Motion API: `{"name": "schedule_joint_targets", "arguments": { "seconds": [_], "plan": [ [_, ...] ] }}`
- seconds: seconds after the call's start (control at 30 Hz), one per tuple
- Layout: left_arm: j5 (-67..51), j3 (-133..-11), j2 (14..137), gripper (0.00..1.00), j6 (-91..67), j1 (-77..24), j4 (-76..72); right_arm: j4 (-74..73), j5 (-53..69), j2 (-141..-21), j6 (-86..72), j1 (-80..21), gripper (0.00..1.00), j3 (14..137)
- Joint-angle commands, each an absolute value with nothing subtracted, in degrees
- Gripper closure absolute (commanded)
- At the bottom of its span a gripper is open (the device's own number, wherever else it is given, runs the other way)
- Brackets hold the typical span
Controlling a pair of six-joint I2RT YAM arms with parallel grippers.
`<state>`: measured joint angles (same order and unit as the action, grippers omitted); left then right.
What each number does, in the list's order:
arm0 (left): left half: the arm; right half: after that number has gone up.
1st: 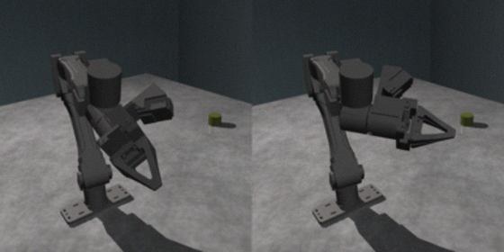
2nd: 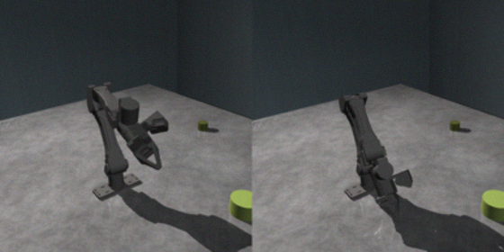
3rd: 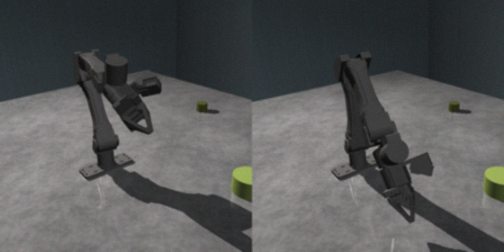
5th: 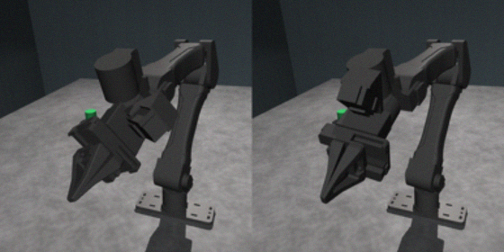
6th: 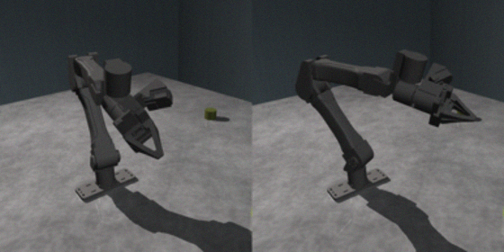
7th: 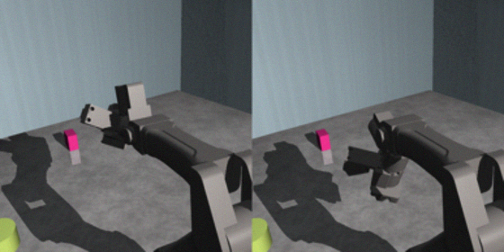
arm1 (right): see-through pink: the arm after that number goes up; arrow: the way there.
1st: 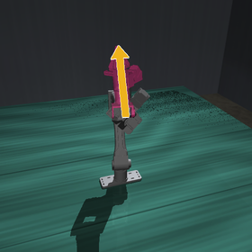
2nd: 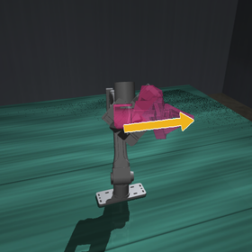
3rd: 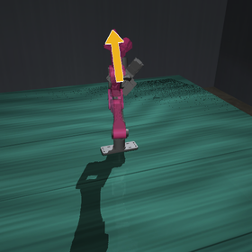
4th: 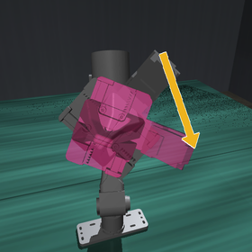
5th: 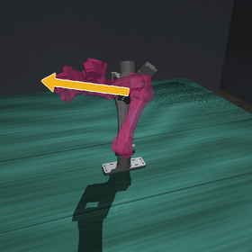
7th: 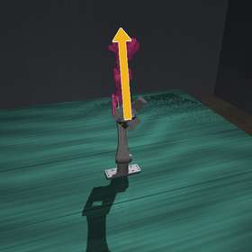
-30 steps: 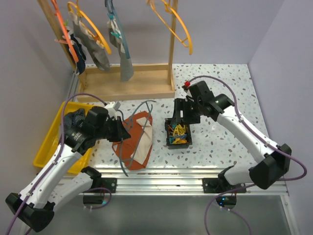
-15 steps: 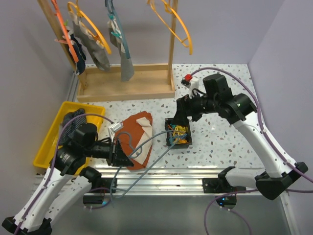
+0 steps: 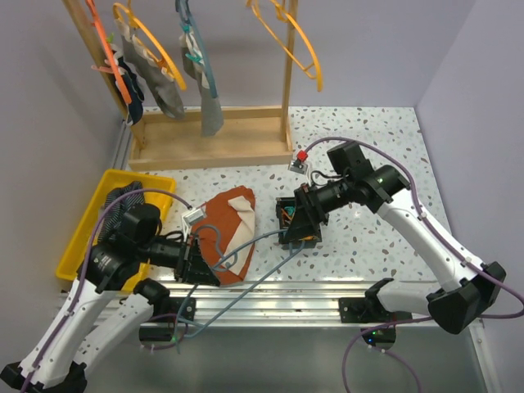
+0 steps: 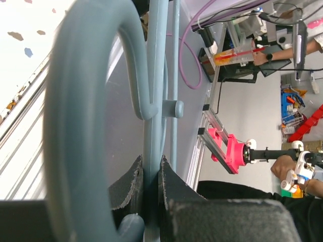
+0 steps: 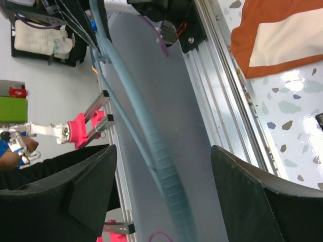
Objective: Remove the underwear clipped to the hanger
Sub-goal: Place the hanger at the clothesline.
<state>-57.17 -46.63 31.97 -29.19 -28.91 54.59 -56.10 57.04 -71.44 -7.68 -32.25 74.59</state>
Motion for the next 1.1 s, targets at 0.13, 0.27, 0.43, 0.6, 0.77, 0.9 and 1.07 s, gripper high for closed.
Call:
{"name": "schedule_joint_targets", "arguments": {
  "seconds": [0.13, 0.27, 0.43, 0.6, 0.77, 0.9, 1.07],
  "plan": [
    [-59.7, -50.8, 33.4, 1.00, -25.2, -28.7, 56.9, -53.7, 65.6, -68.8, -10.2, -34.2, 0.35, 72.2],
    [-60.3, -50.9, 34.1, 1.00, -24.9, -28.7, 55.1, -51.9, 70.7, -68.1, -11.5, -36.0, 0.47, 70.7],
    [-61.7, -49.2, 34.6, 1.00, -25.4, -28.7, 52.8, -49.7, 73.0, -67.9, -13.4, -36.1, 0.85, 69.3],
    [-54.8, -49.4, 37.1, 0.44, -22.5, -28.7, 56.8, -53.7, 68.7, -69.2, -10.8, -36.0, 1.00, 71.7],
    [-34.6, -51.6, 39.8, 0.07, -21.6, -28.7, 63.3, -58.0, 59.9, -69.4, -7.9, -36.0, 1.00, 73.1],
    [-16.6, -55.8, 42.7, 0.00, -24.8, -28.7, 66.3, -58.9, 52.8, -68.9, -8.4, -35.7, 1.00, 73.0],
    [-4.5, -62.6, 44.2, 0.00, -30.6, -28.7, 64.6, -57.6, 46.9, -67.7, -10.5, -35.6, 1.00, 72.1]
  ]
}}
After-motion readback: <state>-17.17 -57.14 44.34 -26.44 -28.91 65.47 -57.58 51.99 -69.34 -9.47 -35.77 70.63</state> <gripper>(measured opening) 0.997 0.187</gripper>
